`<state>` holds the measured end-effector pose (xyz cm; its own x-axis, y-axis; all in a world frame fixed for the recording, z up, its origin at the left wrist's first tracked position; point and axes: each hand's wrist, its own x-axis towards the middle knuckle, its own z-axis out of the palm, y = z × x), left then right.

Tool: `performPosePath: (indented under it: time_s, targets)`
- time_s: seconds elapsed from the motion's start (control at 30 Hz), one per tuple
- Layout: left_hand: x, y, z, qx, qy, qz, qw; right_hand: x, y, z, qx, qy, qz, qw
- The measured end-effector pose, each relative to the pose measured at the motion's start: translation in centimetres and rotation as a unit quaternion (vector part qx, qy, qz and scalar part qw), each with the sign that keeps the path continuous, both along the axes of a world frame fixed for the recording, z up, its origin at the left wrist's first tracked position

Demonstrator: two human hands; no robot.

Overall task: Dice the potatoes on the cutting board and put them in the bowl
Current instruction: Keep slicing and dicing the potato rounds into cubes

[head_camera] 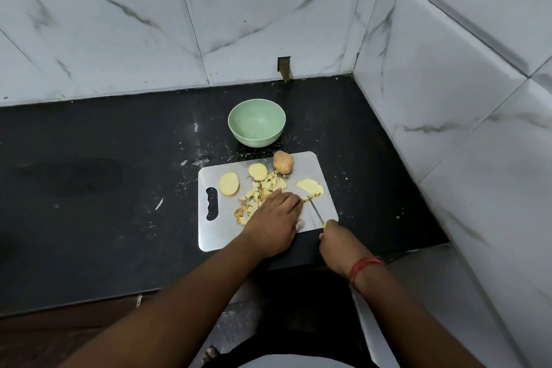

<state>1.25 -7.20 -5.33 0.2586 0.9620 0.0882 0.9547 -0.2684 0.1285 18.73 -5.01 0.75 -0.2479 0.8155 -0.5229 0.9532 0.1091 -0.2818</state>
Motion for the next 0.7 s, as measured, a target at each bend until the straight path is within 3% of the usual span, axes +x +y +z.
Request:
performPosePath:
  time_s: [0.33,0.53,0.7]
  targets:
    - [0.4,-0.4,0.4,-0.019,-0.011,0.023,1.0,0.7,-0.1,-0.3,-0.045,-0.003,0.018,0.999]
    - [0.3,-0.5,0.5,-0.03,-0.016,0.028,0.999,-0.3,0.7,1.3,-0.021,-0.002,0.0,1.0]
    - [0.5,-0.6,0.9,-0.043,-0.011,0.034,0.998,-1.8,0.8,1.1,-0.055,-0.057,0.008,0.997]
